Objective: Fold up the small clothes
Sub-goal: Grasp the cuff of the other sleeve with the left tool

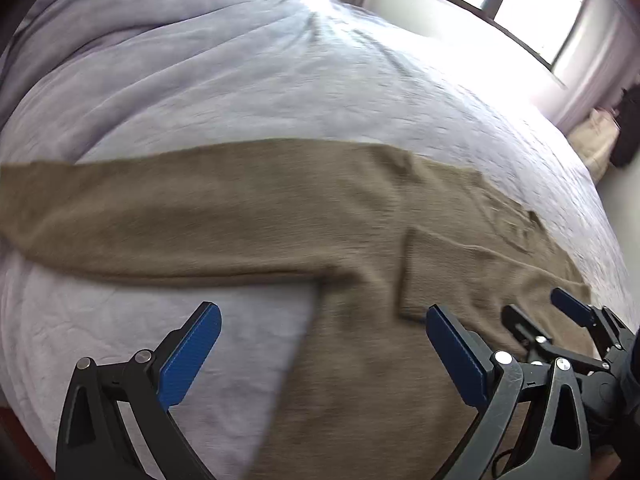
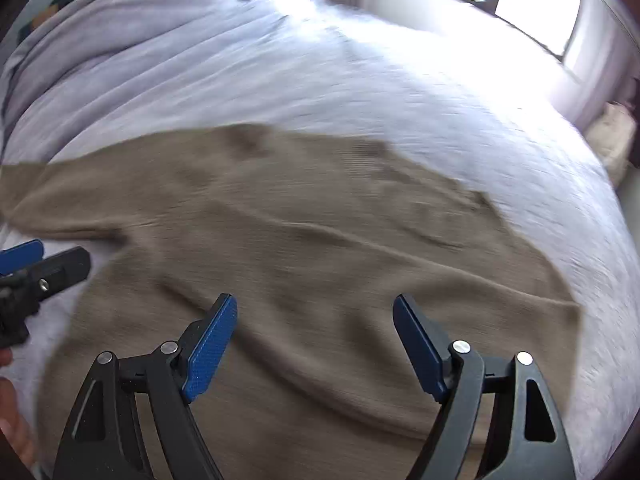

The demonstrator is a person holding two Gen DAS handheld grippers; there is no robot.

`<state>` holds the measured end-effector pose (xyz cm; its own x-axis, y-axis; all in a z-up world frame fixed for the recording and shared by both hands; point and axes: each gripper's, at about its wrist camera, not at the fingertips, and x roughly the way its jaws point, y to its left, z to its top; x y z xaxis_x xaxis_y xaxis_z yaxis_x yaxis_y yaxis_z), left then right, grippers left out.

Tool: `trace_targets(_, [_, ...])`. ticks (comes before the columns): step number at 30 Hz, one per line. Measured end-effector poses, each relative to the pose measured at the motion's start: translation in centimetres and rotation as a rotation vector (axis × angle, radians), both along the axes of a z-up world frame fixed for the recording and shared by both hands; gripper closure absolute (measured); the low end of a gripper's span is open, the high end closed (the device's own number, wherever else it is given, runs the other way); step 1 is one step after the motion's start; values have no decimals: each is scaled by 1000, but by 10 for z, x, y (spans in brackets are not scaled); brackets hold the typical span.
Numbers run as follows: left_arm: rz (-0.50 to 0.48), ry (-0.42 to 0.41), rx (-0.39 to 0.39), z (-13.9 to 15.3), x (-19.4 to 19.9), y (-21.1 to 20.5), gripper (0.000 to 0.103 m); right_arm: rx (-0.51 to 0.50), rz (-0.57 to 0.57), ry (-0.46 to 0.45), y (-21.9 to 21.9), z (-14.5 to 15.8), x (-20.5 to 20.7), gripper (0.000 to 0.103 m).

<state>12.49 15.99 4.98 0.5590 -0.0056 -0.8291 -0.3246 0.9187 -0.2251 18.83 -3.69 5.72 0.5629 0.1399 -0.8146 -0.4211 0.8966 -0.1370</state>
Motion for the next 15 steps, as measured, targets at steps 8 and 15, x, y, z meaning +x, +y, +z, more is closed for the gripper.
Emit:
trace_targets(8, [-388, -13, 13, 0, 67, -144, 0, 40, -311, 88, -152, -33, 21, 16])
trace_targets(15, [-338, 86, 70, -45, 72, -111, 0, 87, -301, 20, -163, -34, 9, 14])
